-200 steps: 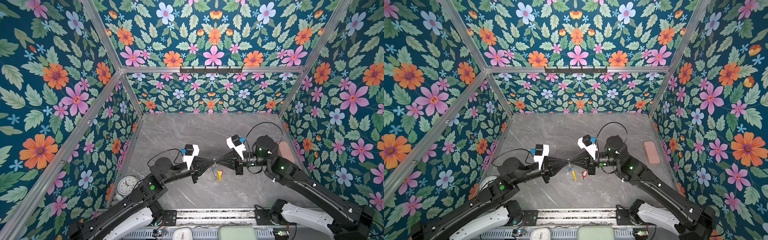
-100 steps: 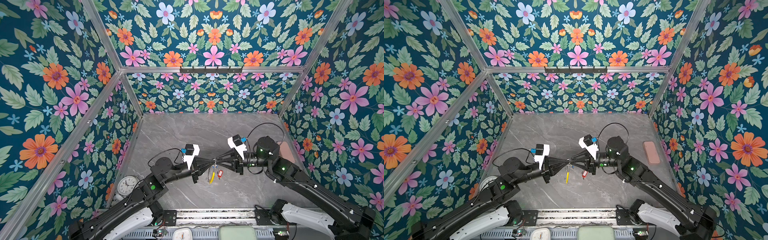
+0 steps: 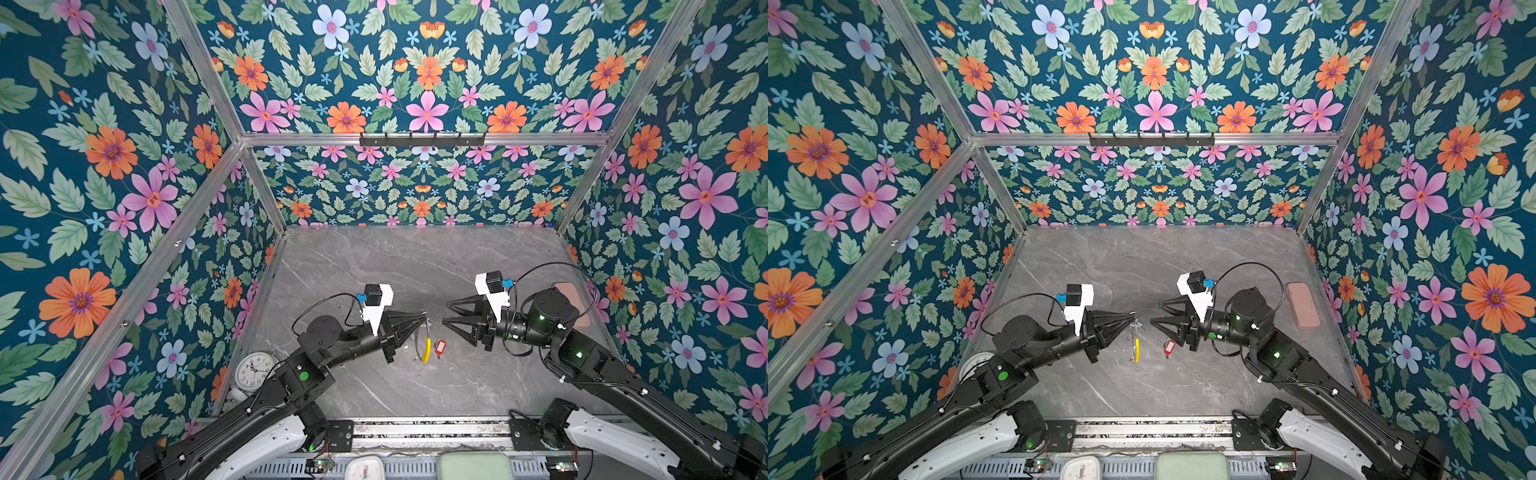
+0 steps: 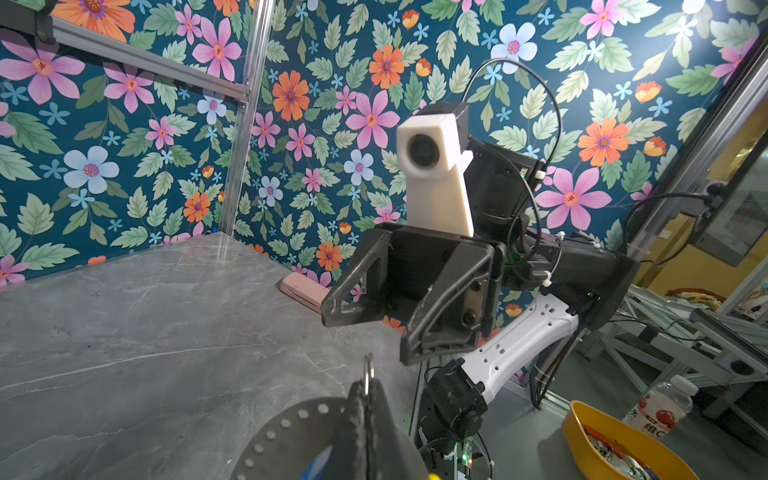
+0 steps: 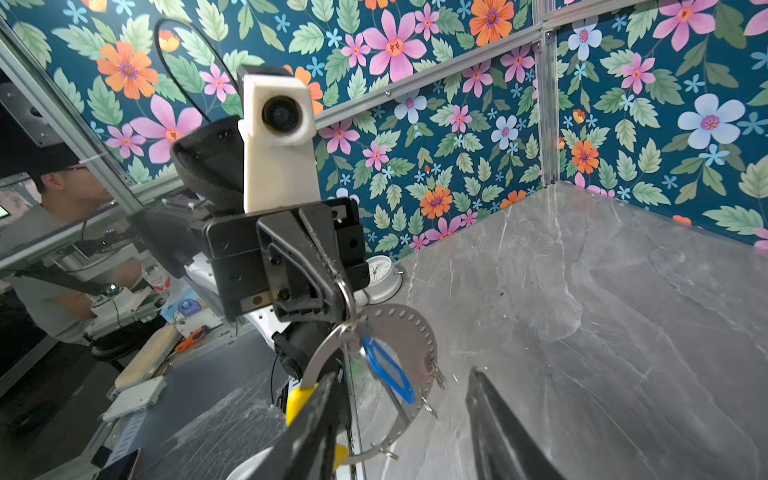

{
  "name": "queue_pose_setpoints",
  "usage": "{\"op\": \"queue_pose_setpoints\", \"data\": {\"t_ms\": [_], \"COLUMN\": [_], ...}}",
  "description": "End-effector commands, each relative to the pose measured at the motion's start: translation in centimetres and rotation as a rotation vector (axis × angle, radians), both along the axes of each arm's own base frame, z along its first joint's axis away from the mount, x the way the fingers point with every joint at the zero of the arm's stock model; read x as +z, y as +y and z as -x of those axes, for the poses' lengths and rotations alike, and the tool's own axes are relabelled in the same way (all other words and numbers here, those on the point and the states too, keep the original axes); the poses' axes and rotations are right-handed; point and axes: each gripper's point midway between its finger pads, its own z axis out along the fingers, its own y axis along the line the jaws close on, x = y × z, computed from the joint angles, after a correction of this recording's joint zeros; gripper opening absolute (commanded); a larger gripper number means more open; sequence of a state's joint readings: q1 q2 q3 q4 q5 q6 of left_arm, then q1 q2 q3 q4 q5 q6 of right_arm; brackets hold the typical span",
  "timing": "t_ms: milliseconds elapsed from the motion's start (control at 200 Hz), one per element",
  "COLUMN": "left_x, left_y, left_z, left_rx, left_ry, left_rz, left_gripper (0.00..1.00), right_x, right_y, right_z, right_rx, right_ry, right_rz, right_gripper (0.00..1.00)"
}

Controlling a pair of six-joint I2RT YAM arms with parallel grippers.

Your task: Remove the keys from the keyring

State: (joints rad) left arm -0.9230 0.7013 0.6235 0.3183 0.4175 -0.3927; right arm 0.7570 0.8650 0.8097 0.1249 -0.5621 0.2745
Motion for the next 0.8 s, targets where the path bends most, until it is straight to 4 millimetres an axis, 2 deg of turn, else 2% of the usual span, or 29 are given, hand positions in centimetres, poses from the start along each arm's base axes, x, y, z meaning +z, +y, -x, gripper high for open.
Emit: {"op": "queue_pose_setpoints", "data": {"t_ms": [0,135,350,795], "left_x": [1.9,2.2,2.9,3.1], "left_y": [0.6,1.1,1.6,1.7], "left_z": [0.6,0.9,1.1,1.3], "left_rx": [-0.015,-0.014,-0.017,-0.021], "left_ry": [-0.043,-0.063,-0.081,-0.085], "left_rz": [0.106,0.157,0.215,0.226], "left_gripper": [0.00,0.00,0.00,0.00], "right_x": [3.3,4.6,3.7,3.4], "right_y": [0.7,1.2,3.4,4.1], "right_z": [1.3,2.0,3.2,3.3], "right_rx": [0.100,0.175,0.276,0.282], "right_ry": [-0.029,-0.013,0.021,0.031], "right_rz": [-0.136,-0.214,-0.172,-0.154], "right_gripper": [0.51,0.50,0.46,0.10]}}
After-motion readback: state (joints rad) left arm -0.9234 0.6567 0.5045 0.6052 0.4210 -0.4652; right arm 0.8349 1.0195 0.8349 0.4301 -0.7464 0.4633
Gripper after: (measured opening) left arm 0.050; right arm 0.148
